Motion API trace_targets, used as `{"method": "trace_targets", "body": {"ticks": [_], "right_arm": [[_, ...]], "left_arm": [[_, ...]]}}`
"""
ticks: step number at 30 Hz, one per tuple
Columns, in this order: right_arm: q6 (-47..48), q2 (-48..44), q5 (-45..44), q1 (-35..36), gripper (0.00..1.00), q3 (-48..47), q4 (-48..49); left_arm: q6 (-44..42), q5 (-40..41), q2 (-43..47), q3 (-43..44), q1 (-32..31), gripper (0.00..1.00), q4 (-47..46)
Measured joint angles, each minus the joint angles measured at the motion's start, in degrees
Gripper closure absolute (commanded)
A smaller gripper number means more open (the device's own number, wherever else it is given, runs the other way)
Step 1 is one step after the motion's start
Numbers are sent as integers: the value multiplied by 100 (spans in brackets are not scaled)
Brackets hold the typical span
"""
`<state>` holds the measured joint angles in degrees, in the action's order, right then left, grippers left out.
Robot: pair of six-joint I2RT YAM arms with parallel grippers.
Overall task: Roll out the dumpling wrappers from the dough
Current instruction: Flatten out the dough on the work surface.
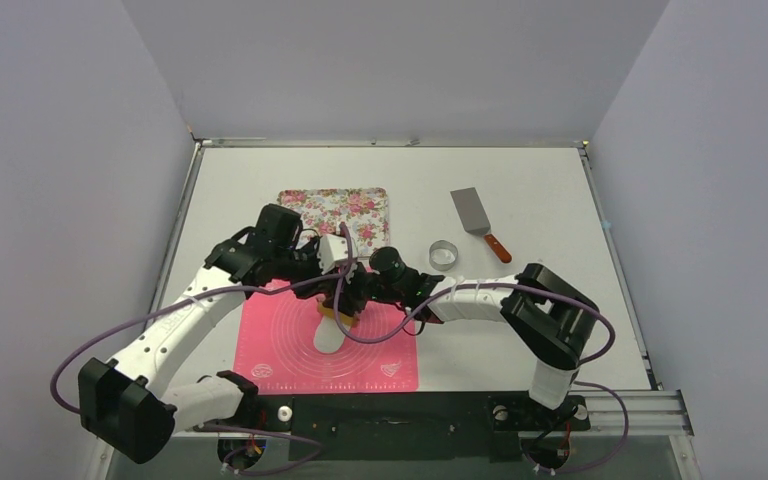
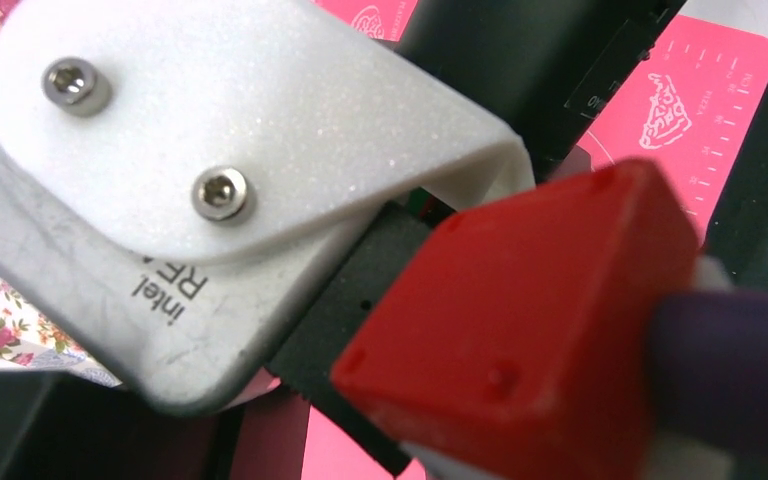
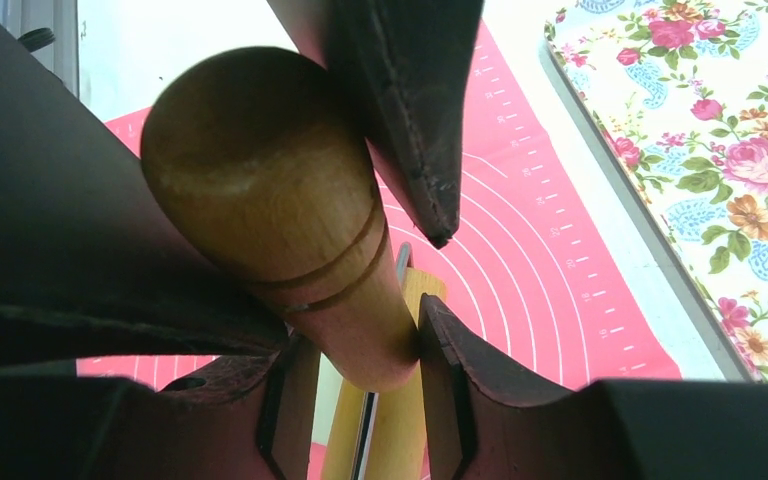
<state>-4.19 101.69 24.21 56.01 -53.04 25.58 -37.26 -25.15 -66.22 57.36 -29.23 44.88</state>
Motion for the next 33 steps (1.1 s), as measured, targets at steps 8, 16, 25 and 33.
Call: {"method": "trace_targets", "body": {"ticks": [8,16,25,33], "right_arm": [[-22,66,63,15,100,175,361],[-160,70,-66,190,100,280,520],[-262,109,-81,260,100,334,658],[-315,177,-13,295,100,260,629]], "left_arm": [[-205,-192,-61,-98,13,100,-122],[-352,-299,42,-177,13,100,33],[-494,-361,186,-280,13,100,70],[-538,-310,293,-286,13,100,205]]}}
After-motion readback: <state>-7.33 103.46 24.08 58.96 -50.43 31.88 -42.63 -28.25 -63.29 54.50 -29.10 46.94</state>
